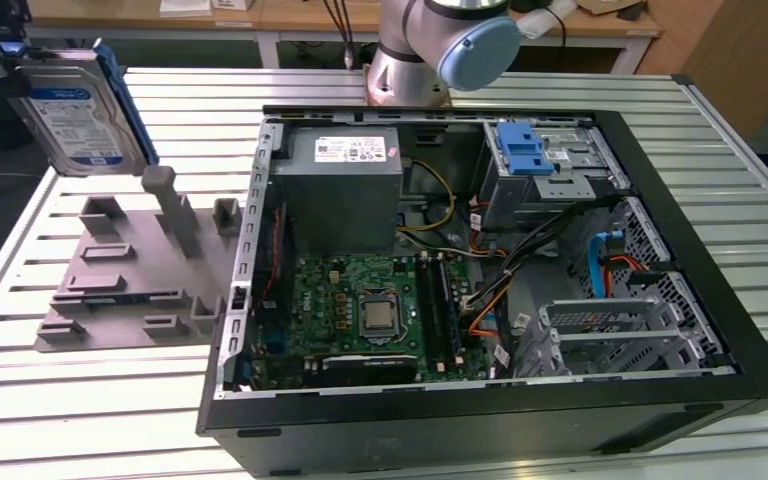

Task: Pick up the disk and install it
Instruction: 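Pick up the disk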

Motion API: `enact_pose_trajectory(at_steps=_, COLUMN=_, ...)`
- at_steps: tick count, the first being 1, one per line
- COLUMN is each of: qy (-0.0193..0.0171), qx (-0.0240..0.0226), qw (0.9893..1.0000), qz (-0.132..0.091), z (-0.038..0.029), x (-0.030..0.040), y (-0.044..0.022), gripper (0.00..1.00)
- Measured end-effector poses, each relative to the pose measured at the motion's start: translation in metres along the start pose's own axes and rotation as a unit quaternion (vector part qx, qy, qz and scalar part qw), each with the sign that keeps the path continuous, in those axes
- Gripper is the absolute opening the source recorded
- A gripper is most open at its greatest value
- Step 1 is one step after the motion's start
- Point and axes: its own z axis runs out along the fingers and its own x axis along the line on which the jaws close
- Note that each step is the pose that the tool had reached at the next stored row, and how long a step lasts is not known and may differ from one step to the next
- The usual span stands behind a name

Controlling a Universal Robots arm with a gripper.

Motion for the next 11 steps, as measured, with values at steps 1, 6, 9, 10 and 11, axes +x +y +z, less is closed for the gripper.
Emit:
enact_pose_trajectory(at_steps=1, qy=0.0, qx=0.0, qw=1.0, qz=0.0, z=-0.0005, x=0.0, y=0.0, gripper=0.36)
enact_pose_trajectory(at_steps=6, qy=0.0, qx=0.0, qw=1.0, qz=0.0, z=-0.0029, x=0.0, y=0.0, gripper=0.36)
enact_pose_trajectory(at_steps=9, qy=0.0, qx=0.0, qw=1.0, qz=0.0, z=-0.0042, x=0.0, y=0.0, gripper=0.36)
enact_pose_trajectory(at_steps=10, qy=0.0, qx=0.0, qw=1.0, qz=0.0, z=-0.0046, x=0.0, y=0.0, gripper=0.36)
enact_pose_trajectory(at_steps=11, qy=0.0, qx=0.0, qw=1.0, qz=0.0, z=-0.0051, x=0.0, y=0.0, gripper=0.36)
